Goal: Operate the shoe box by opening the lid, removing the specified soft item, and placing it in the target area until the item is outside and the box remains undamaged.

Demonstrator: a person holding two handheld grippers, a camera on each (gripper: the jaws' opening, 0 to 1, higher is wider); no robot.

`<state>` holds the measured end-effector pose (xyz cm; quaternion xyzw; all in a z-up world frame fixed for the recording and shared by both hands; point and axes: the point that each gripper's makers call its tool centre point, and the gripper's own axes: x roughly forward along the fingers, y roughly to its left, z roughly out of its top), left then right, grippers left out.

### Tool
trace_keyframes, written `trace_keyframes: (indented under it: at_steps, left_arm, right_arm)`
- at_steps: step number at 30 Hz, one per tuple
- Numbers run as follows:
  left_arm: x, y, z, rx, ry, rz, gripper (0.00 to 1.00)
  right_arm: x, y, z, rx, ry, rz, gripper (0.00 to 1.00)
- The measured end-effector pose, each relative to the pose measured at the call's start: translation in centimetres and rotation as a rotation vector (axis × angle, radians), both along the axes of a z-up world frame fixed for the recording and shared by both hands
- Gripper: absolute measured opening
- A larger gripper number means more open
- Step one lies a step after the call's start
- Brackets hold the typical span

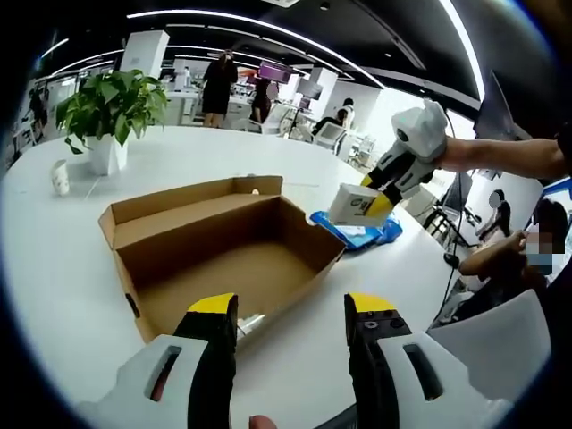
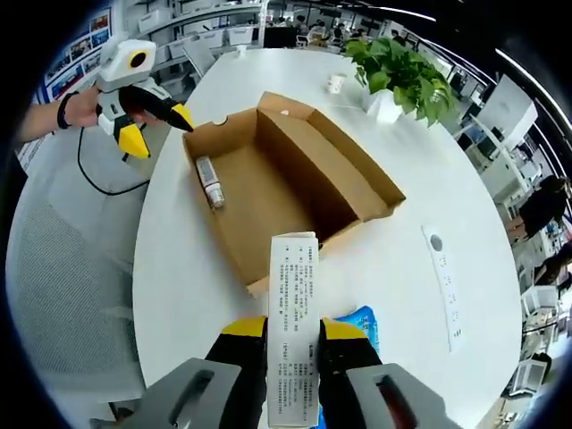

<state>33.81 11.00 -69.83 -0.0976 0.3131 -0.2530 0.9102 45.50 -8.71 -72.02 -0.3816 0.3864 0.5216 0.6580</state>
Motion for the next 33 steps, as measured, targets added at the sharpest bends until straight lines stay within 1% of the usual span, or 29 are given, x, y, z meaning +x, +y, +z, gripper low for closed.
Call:
trace_keyframes:
  at_steps: [7, 11, 14, 25, 33]
  left_arm:
    - [0.2, -0.1, -0.2, 0.0, 0.004, -0.004, 0.49]
    - [0.2, 0.0, -0.4, 0.002, 0.01, -0.008, 0.49]
    - [0.3, 0.0, -0.5, 0.004, 0.012, -0.007, 0.49]
    - [0.3, -0.2, -0.8, 0.012, 0.02, -0.014, 0.49]
    - [0.3, 0.0, -1.0, 0.013, 0.026, -0.014, 0.49]
  right_arm:
    - [0.1, -2.7, -0.4, -0.004, -0.005, -0.057, 0.17]
    - [0.1, -4.2, -1.2, -0.011, 0.004, -0.08, 0.17]
    - [-0.2, -5.0, -1.2, -0.011, 0.006, -0.092, 0.17]
    - [-0.2, -8.3, -1.5, -0.01, 0.008, -0.151, 0.17]
    - [-0.9, -11.4, -2.2, -0.021, 0.016, -0.203, 0.17]
